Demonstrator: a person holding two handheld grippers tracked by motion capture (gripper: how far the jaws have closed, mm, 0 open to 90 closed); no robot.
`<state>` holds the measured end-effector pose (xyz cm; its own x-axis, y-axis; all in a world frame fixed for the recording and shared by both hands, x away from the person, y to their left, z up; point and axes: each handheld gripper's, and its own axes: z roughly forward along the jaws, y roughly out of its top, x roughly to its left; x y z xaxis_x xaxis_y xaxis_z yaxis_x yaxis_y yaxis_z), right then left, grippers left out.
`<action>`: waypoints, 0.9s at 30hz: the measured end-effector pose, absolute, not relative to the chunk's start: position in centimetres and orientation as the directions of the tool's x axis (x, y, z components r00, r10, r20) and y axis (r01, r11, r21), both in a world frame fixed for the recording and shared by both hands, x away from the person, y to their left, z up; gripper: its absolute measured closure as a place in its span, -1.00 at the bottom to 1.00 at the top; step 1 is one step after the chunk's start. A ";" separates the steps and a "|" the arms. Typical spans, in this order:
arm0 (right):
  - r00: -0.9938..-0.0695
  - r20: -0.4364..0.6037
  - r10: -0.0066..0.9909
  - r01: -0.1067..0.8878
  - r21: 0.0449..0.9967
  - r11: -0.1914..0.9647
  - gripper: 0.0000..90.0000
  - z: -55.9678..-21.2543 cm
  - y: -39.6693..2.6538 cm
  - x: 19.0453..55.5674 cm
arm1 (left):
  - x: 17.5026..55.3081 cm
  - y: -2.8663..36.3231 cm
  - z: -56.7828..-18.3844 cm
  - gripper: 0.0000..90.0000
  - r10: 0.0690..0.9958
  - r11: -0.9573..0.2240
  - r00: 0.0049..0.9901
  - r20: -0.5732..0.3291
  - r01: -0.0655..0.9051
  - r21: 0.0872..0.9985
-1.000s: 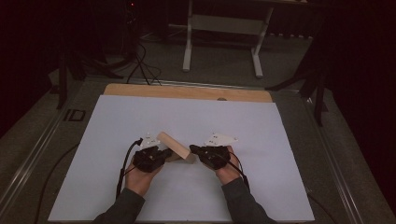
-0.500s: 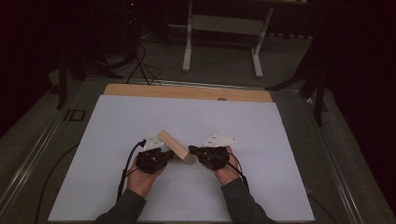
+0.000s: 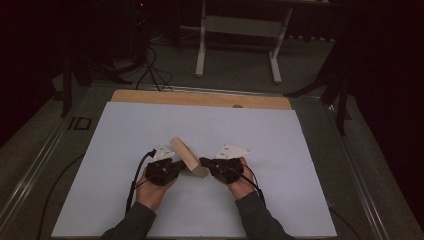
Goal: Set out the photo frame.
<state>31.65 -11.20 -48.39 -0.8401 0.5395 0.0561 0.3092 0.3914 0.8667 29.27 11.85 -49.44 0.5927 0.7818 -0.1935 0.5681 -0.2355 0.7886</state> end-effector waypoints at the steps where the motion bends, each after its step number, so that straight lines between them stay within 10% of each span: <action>1: -0.840 0.056 0.540 0.309 0.867 0.391 1.00 -48.4 -11.2 31.6 | 29.3 11.8 -49.4 0.99 0.782 -0.235 0.593 -0.194 0.568 0.789; 27: -0.859 0.049 0.510 0.290 0.867 0.406 1.00 -48.4 -10.2 31.0 | 29.8 12.2 -49.9 0.99 0.787 -0.216 0.581 -0.206 0.572 0.791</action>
<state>30.99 -10.22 -48.40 -0.8586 0.5103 0.0488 0.2904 0.4056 0.8667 29.78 12.22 -49.86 0.5814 0.7871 -0.2058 0.5722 -0.2158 0.7912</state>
